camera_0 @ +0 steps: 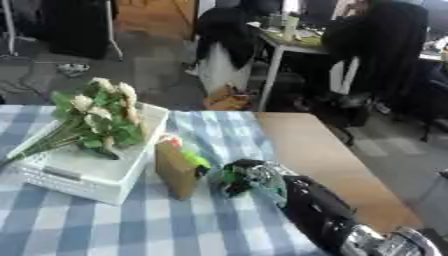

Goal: Pick up objects on the table and place them in the box.

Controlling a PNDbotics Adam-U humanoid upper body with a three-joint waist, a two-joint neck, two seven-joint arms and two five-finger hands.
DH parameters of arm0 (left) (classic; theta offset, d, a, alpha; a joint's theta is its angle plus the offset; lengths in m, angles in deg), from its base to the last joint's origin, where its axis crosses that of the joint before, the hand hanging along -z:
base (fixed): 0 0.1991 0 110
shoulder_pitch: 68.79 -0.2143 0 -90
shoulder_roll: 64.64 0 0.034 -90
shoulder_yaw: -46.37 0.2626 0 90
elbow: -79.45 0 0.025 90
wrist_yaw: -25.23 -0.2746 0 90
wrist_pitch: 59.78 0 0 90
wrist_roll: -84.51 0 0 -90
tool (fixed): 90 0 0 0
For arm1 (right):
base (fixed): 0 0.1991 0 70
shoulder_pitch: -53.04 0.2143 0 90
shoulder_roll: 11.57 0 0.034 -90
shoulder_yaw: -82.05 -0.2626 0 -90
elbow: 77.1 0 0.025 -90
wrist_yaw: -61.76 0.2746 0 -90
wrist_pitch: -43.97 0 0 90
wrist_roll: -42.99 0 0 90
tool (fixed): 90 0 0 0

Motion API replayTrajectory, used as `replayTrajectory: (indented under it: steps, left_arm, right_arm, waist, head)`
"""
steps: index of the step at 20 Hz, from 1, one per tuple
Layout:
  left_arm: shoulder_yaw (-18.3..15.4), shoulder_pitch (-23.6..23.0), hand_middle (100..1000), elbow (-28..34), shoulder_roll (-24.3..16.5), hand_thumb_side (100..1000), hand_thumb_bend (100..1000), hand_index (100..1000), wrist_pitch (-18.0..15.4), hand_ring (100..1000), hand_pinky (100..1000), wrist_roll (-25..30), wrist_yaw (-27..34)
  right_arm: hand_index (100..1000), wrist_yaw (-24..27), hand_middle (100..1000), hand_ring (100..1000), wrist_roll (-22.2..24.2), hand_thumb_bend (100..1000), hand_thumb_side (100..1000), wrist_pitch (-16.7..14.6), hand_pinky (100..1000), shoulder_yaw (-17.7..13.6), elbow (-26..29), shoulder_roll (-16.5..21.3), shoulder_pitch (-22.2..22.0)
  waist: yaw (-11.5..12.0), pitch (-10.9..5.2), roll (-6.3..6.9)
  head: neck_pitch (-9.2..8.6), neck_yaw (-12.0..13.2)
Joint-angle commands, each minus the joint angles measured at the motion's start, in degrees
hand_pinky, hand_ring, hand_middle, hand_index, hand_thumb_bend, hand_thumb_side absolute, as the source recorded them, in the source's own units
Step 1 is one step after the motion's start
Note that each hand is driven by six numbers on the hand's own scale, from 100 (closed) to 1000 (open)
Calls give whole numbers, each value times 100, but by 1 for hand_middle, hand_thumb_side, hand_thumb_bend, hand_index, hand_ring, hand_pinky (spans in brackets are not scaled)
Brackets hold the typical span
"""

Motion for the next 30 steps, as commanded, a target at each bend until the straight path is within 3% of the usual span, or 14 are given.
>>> replayTrajectory:
  steps: [1, 5, 6, 7, 8, 9, 10, 11, 12, 14, 20, 30]
  left_arm:
    - [-17, 127, 792, 75, -70, 837, 100, 850, 3, 805, 679, -16, -15]
    - [-15, 130, 791, 75, -73, 836, 100, 849, 16, 805, 680, -19, 5]
    - [-12, 131, 791, 75, -72, 835, 100, 848, 17, 805, 679, -15, 10]
    - [-8, 132, 791, 75, -70, 835, 100, 848, 18, 805, 679, -10, 14]
    - [-7, 133, 790, 75, -67, 835, 100, 847, 17, 805, 679, -6, 18]
    - [-7, 135, 790, 75, -65, 835, 100, 847, 16, 805, 679, -3, 21]
    - [-7, 134, 790, 75, -65, 834, 100, 847, 17, 804, 679, -2, 22]
    - [-7, 133, 790, 75, -66, 834, 100, 847, 18, 804, 679, 0, 23]
    - [-7, 133, 789, 75, -66, 833, 100, 846, 21, 804, 679, 2, 23]
    - [-6, 133, 789, 75, -66, 834, 100, 846, 27, 804, 679, 6, 22]
    - [-8, 126, 788, 75, -64, 834, 100, 839, 31, 804, 679, 4, 24]
    - [-4, 115, 787, 75, -58, 834, 100, 838, 39, 804, 680, 8, 33]
  right_arm:
    - [770, 35, 454, 164, 1, 100, 512, -25, 100, 95, -169, 48, -113]
    - [671, 75, 349, 100, -122, 100, 532, -91, 100, 125, -117, 100, -68]
    - [617, 74, 266, 100, -195, 100, 580, -115, 100, 135, -97, 116, -57]
    - [617, 70, 266, 100, -278, 100, 580, -140, 100, 144, -86, 132, -51]
    - [563, 72, 173, 100, -368, 100, 622, -179, 100, 146, -76, 155, -36]
    - [563, 79, 173, 100, -446, 100, 622, -217, 100, 146, -81, 174, -26]
    - [484, 81, 100, 100, -529, 100, 691, -268, 100, 148, -77, 196, -2]
    - [484, 71, 100, 100, -617, 100, 691, -329, 100, 155, -75, 219, 17]
    - [402, 52, 100, 100, -696, 100, 757, -393, 100, 165, -75, 234, 42]
    - [366, -27, 100, 100, -834, 100, 785, -533, 100, 190, -81, 261, 94]
    - [352, -310, 100, 100, -859, 100, 755, -808, 100, 178, -154, 354, 302]
    - [352, -391, 100, 100, -780, 100, 739, -907, 100, 120, -159, 374, 529]
  waist:
    - [-19, -12, 20]
    - [-13, -13, 24]
    - [-9, -15, 25]
    - [-4, -15, 26]
    - [1, -17, 29]
    - [5, -17, 30]
    - [7, -19, 32]
    - [8, -19, 33]
    - [9, -20, 34]
    - [14, -21, 37]
    - [28, -35, 39]
    - [45, -50, 46]
  head:
    - [35, -26]
    - [35, -57]
    - [35, -91]
    - [35, -118]
    - [35, -151]
    - [35, -171]
    - [35, -182]
    - [35, -187]
    - [35, -190]
    - [35, -187]
    - [35, -175]
    - [35, -167]
